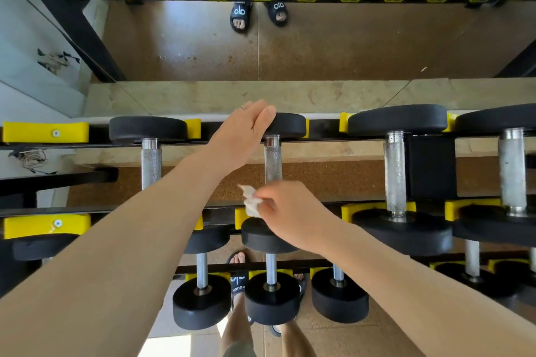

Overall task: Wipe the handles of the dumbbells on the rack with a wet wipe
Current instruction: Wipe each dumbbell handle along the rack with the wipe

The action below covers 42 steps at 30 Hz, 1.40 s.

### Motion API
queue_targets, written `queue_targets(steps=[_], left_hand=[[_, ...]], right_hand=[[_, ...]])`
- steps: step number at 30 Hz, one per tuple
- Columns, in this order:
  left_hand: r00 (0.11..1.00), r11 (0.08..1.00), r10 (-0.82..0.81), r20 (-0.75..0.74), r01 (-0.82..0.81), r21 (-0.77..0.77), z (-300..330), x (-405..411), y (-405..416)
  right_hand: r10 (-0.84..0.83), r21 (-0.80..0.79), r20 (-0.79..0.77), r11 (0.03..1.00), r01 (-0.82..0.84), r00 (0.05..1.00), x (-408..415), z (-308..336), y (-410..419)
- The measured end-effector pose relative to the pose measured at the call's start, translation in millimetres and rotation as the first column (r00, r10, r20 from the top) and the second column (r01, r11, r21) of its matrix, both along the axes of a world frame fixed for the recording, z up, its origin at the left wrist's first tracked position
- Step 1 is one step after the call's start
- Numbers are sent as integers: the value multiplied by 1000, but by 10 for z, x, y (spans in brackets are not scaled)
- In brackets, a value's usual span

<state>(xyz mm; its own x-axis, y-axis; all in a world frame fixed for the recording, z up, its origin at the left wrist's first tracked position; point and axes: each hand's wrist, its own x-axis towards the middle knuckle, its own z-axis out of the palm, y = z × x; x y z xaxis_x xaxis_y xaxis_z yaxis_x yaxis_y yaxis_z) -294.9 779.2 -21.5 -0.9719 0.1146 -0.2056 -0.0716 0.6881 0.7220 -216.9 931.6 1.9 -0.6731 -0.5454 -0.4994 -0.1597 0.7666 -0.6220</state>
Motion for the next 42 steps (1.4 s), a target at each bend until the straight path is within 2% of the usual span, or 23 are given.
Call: queue_targets(steps=[3, 5, 8, 10, 12, 14, 17, 19, 21, 23, 25, 26, 27, 28, 29, 30, 32, 33, 34, 36, 37, 40, 42], left_hand=[[1000, 1000, 6, 12, -6, 5, 11, 3, 6], [1000, 1000, 9, 9, -9, 4, 10, 9, 5], [1000, 1000, 8, 6, -8, 12, 11, 8, 5], [1000, 1000, 9, 0, -9, 20, 13, 13, 6], [1000, 1000, 7, -9, -7, 26, 22, 17, 12], [1000, 1000, -1, -9, 1, 32, 35, 15, 19], [1000, 999, 9, -1, -9, 30, 33, 9, 22], [1000, 1000, 5, -4, -5, 6, 25, 7, 23], [1000, 1000, 2, -13, -2, -11, 30, 16, 25], [1000, 1000, 6, -12, -6, -19, 44, 28, 28], [1000, 1000, 13, 2, -13, -26, 52, 36, 36], [1000, 1000, 14, 8, -14, -26, 51, 37, 37], [1000, 1000, 13, 11, -13, -25, 52, 35, 38], [1000, 1000, 15, 13, -15, -21, 49, 34, 37], [1000, 1000, 20, 12, -20, -13, 51, 37, 39], [1000, 1000, 27, 9, -27, -5, 54, 37, 38], [999, 999, 34, 11, -34, -13, 67, 36, 46], [999, 999, 31, 14, -31, -25, 74, 41, 52], [999, 999, 28, 17, -28, -31, 79, 46, 56], [999, 999, 30, 17, -30, -32, 88, 48, 67], [999, 999, 36, 17, -35, -34, 94, 50, 68], [999, 998, 47, 9, -46, -38, 95, 48, 73], [999, 997, 46, 9, -46, -54, 97, 40, 74]], right_hand=[[131, 52, -3, 990, -131, 991, 59, -103, 78], [144, 61, 92, 987, -150, 985, 4, -78, 198], [116, 214, 159, 965, -148, 981, -250, 35, 409], [-7, 206, -37, 979, 14, 999, -407, 63, 478], [-201, -55, -305, 980, 194, 931, -423, 52, 382], [-193, -224, -493, 970, 90, 849, -381, 3, 185], [137, -16, -678, 980, -200, 722, -421, -197, 26], [285, 162, -686, 957, -241, 670, -482, -294, 55], [313, 190, -688, 949, -253, 655, -504, -359, 171], [182, 103, -669, 983, -152, 721, -469, -388, 317], [-271, -113, -496, 962, 248, 825, -457, -396, 421], [-540, -179, -324, 841, 510, 777, -477, -418, 432], [-747, -180, -52, 660, 729, 663, -522, -438, 422], [-829, -140, 276, 466, 874, 486, -574, -453, 376], [-774, -70, 556, 320, 945, 303, -602, -443, 299], [-686, 6, 708, 244, 970, 168, -604, -416, 210], [-639, 98, 766, 228, 969, 72, -594, -340, 45], [-665, 87, 738, 256, 963, 110, -573, -317, 1], [-710, 25, 664, 335, 942, 235, -529, -296, -2], [-723, -98, 324, 616, 781, 611, -391, -209, 51], [-666, -160, 132, 717, 679, 734, -305, -147, 82], [-407, -324, -123, 879, 351, 905, -66, 30, 73], [-65, -198, -118, 979, 41, 991, -13, -3, 46]])
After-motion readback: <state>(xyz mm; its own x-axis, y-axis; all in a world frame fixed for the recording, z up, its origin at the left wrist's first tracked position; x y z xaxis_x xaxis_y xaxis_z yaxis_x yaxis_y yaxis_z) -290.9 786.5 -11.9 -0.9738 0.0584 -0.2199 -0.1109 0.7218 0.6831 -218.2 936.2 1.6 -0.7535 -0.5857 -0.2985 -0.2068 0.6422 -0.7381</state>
